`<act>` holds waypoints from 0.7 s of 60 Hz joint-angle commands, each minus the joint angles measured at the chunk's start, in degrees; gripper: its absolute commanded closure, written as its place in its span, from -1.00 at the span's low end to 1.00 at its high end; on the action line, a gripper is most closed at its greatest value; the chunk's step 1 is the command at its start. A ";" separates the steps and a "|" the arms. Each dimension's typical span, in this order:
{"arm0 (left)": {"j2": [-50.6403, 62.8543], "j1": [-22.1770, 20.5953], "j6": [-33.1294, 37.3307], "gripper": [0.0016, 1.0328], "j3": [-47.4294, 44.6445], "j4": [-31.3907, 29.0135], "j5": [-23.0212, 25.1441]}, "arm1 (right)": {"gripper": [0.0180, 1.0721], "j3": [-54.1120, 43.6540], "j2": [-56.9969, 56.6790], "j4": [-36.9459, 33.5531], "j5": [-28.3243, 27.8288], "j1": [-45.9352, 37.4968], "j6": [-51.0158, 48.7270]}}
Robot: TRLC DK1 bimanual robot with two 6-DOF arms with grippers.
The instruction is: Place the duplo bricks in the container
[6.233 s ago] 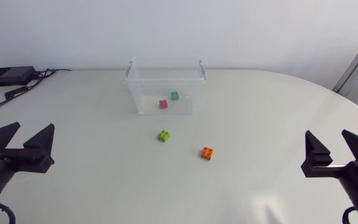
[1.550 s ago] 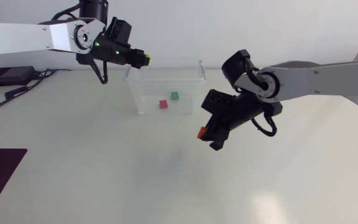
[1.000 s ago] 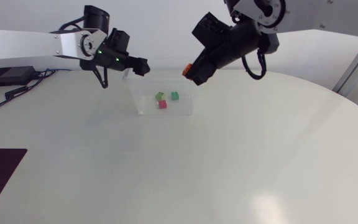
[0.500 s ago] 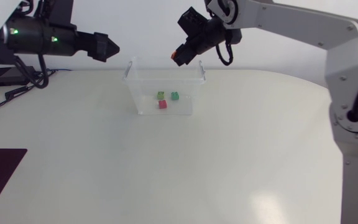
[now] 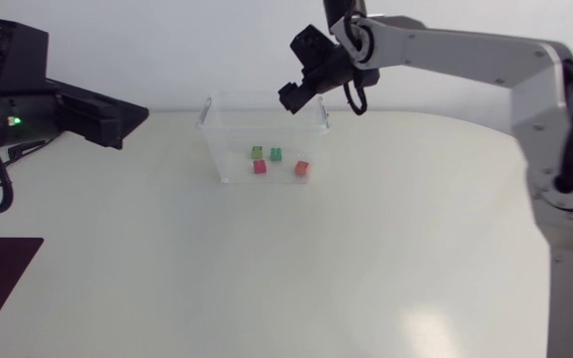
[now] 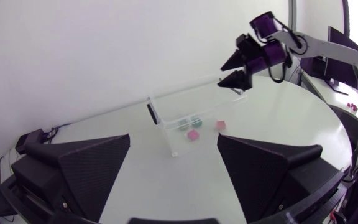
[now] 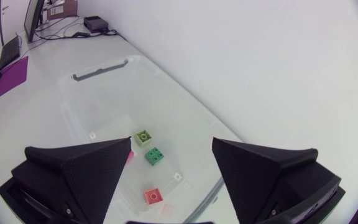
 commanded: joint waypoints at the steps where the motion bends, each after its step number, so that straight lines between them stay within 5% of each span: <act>1: -2.04 2.32 0.66 -0.92 -1.83 -0.03 -1.24 | -0.92 -8.63 -9.12 3.82 1.08 -1.23 0.98; 12: -5.29 5.31 -0.57 -0.92 -4.46 -0.11 -1.85 | -0.93 -28.84 -26.26 10.41 2.93 -4.75 1.15; 20: -11.71 7.60 -2.41 -0.92 -10.00 5.51 -2.55 | -0.92 -43.35 -39.35 15.78 6.27 -7.38 2.21; 42: -18.56 8.39 -3.91 -0.92 -19.14 11.58 -6.68 | -0.92 -66.46 -66.07 17.88 9.96 -18.19 8.27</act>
